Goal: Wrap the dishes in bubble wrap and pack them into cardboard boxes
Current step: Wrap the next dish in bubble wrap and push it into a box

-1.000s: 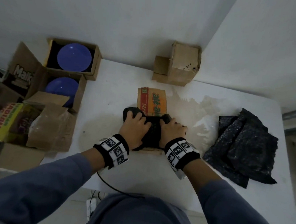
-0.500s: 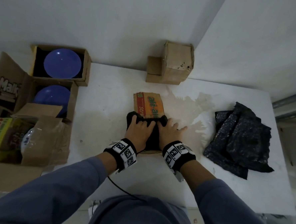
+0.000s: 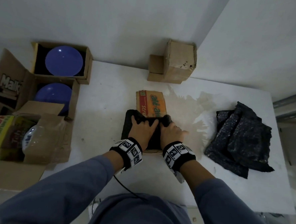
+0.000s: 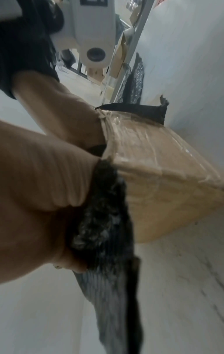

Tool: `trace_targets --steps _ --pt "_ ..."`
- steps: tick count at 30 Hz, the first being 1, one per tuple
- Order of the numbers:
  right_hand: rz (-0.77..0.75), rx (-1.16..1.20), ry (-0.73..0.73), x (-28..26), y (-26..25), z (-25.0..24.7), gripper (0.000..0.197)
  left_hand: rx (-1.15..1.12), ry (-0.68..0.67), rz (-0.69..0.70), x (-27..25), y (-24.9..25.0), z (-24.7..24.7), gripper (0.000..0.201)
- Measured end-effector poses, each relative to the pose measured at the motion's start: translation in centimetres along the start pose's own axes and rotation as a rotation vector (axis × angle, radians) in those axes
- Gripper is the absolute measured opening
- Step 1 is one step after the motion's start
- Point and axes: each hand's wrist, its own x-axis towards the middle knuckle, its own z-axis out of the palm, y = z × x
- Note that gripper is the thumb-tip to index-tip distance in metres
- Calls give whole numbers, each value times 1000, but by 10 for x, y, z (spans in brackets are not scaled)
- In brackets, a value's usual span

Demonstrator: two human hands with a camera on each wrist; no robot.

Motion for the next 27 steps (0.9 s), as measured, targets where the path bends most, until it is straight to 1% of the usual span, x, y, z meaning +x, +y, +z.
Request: trace_targets --steps 2,4,6,8,9,11,12,13,14,15,16,17,19,20,21,23,24,25,27 --pt "-8 59 9 -1 -1 1 36 5 3 -12 2 2 2 86" --pt "-28 135 0 -3 2 0 36 -26 20 -4 1 2 2 79" --pt "-73 221 -43 -4 9 -1 43 -78 47 21 0 -3 2 75" --pt "-151 300 -125 -4 18 -3 52 -119 68 84 -5 -12 -3 73" --pt "-191 335 -172 -7 21 -6 52 -153 112 114 -10 -17 -8 68" --pt "-240 409 -245 -13 26 -9 43 -205 290 165 -25 -20 -16 48" --pt "-247 419 -251 -16 30 -11 39 -221 373 214 -35 -17 -16 40" --pt "-250 395 -225 -18 35 -14 36 -250 402 275 -43 -12 -13 39" --pt "-254 352 -171 -18 40 -17 36 -286 403 328 -51 -8 -7 45" --pt "-261 301 -112 -19 45 -22 37 -326 367 360 -55 -4 -2 52" --pt "-268 263 -65 -19 49 -26 37 -352 324 370 -58 -3 2 54" --pt "-270 241 -34 -19 51 -30 37 -357 276 378 -59 -4 2 48" --pt "-260 209 -3 -23 52 -35 31 -266 169 417 -58 -10 -2 30" --pt "-258 181 2 -26 51 -35 28 -210 135 440 -59 -14 -6 28" --pt "-263 158 -7 -30 49 -34 28 -175 122 444 -61 -20 -10 29" --pt "-286 170 -71 -39 43 -28 31 -156 114 374 -60 -36 -17 35" --pt "-311 181 -119 -44 39 -25 31 -145 86 332 -59 -46 -22 37" --pt "-346 181 -161 -49 33 -23 30 -131 52 306 -57 -53 -26 38" --pt "-392 171 -191 -57 24 -19 22 -117 33 317 -57 -56 -31 39"
